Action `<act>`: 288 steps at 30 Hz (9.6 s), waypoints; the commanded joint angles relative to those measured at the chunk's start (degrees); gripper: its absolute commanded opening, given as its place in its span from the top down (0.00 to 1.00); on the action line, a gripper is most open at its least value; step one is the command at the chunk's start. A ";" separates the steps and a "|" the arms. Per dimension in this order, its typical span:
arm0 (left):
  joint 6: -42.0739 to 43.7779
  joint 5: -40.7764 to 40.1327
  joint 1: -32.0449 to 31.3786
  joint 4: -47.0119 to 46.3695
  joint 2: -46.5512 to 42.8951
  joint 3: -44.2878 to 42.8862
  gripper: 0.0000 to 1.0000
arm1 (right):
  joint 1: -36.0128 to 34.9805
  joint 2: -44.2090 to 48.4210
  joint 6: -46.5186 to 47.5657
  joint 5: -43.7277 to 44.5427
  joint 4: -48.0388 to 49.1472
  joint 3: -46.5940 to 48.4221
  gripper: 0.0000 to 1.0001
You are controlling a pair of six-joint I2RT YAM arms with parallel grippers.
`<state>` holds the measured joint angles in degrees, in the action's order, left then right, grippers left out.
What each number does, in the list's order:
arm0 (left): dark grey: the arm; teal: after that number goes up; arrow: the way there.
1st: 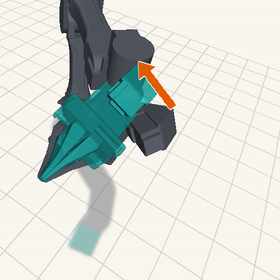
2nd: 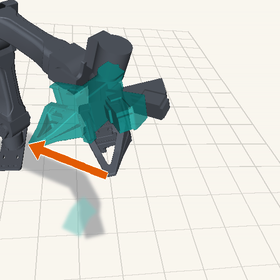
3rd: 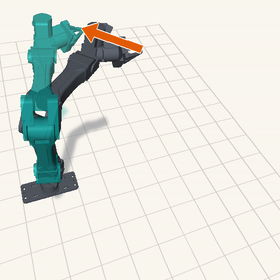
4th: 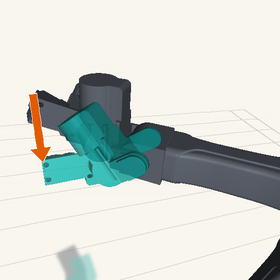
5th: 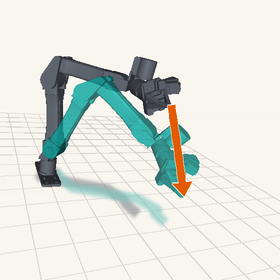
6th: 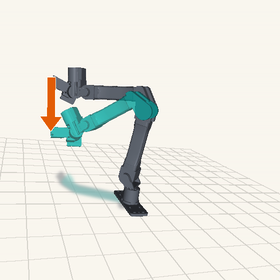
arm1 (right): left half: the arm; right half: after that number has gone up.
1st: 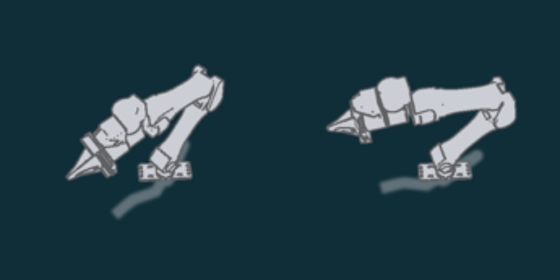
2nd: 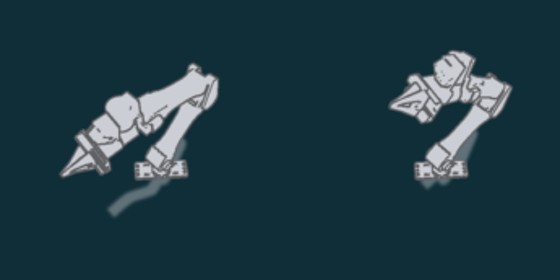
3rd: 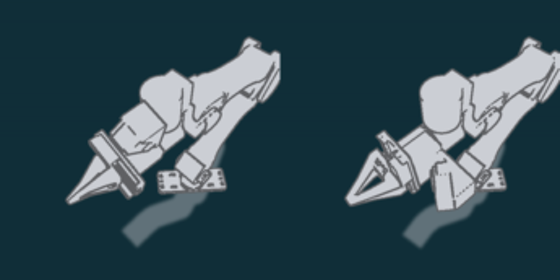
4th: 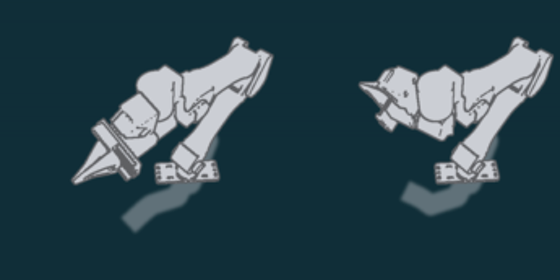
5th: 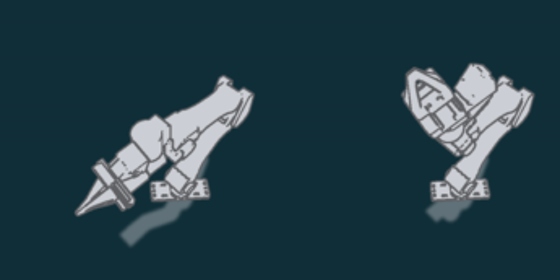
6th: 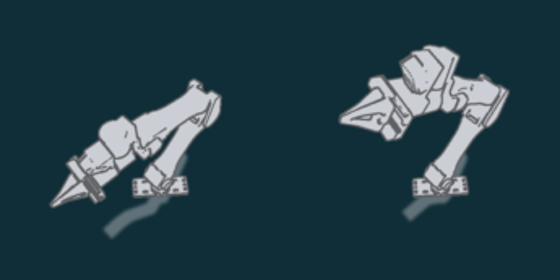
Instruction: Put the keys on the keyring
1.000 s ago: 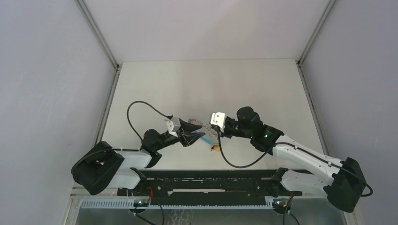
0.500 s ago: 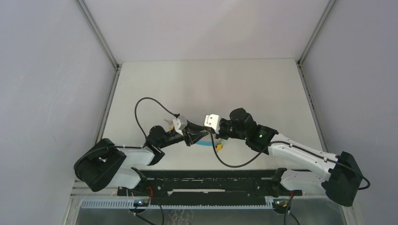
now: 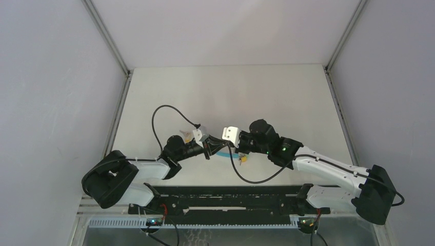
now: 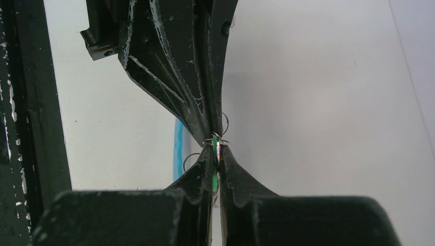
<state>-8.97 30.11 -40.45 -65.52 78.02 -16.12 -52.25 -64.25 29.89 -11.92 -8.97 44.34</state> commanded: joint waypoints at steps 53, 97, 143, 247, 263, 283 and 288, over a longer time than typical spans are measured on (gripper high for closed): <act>-1.57 -3.65 -0.60 -13.35 4.61 1.44 1.00 | 4.76 2.50 2.40 -0.46 -0.30 1.62 1.00; 0.95 0.74 -0.60 -4.69 1.73 -1.46 1.00 | -1.79 -0.42 4.45 5.39 -7.61 7.10 1.00; 0.32 0.37 -1.04 -9.38 1.59 0.30 1.00 | 5.31 -7.96 0.63 -2.62 -8.57 2.46 1.00; 17.77 10.28 -1.04 20.49 -9.14 -4.77 1.00 | 22.89 -1.44 -36.80 -28.67 17.54 -10.75 0.79; 15.39 10.87 -1.04 16.36 -7.49 -4.53 1.00 | 22.06 -1.59 -59.21 -22.00 48.28 -26.62 0.77; 14.69 10.85 -1.04 15.59 -6.73 -4.74 1.00 | 19.81 -13.12 -64.64 -26.31 62.94 -27.15 0.74; 14.70 11.07 -1.04 15.60 -6.77 -4.79 1.00 | 19.51 -14.24 -64.80 -26.47 63.83 -26.46 0.74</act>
<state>6.57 40.71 -41.41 -45.80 71.31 -18.02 -32.18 -77.65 -33.89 -37.56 50.78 16.84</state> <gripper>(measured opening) 0.007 0.262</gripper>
